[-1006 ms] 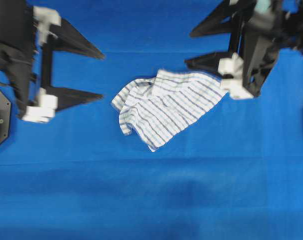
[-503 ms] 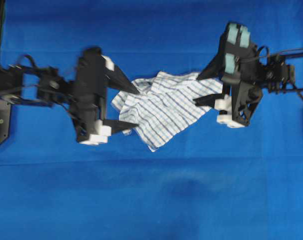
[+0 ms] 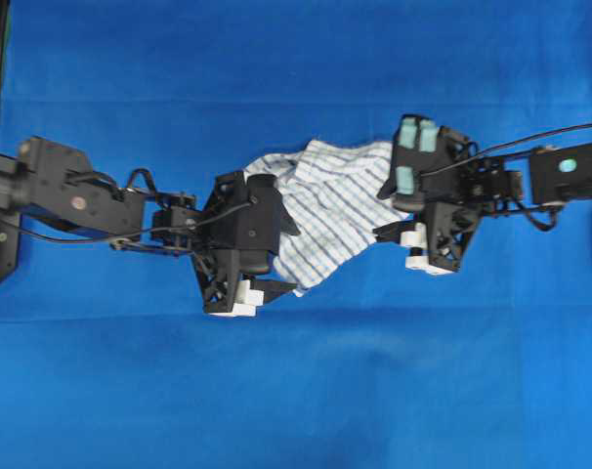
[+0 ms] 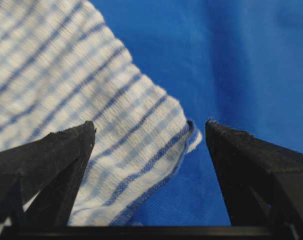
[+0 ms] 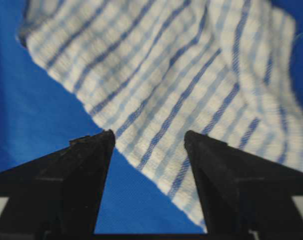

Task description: Lift the towel with both arms.

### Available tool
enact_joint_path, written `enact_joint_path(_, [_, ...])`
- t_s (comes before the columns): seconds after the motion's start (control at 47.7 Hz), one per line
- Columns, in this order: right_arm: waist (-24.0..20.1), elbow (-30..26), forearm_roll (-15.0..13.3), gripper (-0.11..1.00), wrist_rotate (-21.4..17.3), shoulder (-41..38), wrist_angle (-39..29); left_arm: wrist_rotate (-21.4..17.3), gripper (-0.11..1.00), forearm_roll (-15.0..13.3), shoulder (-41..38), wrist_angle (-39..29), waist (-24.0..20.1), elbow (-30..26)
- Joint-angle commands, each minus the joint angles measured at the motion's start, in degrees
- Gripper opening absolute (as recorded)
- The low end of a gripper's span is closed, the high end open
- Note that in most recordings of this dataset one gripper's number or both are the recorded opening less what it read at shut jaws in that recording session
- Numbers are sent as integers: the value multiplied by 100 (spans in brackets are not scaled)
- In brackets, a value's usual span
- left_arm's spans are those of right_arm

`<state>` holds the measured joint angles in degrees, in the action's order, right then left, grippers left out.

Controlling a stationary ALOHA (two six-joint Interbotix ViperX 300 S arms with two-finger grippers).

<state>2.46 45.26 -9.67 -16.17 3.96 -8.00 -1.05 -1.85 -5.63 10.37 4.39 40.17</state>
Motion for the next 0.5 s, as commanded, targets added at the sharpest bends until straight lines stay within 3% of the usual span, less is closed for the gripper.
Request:
enact_joint_path(0.0, [-9,-44,9,63,-9,-185,220,9,87,-26,-123,255,26,-97])
enact_joint_path(0.21, [-9,-35,9,63,0,-686,562,299,87,-26,-615,694,26,-79])
enact_joint_path(0.482, [-9,-44,0,62,0,-932,668,325,85,-26,-905,765,26,-141])
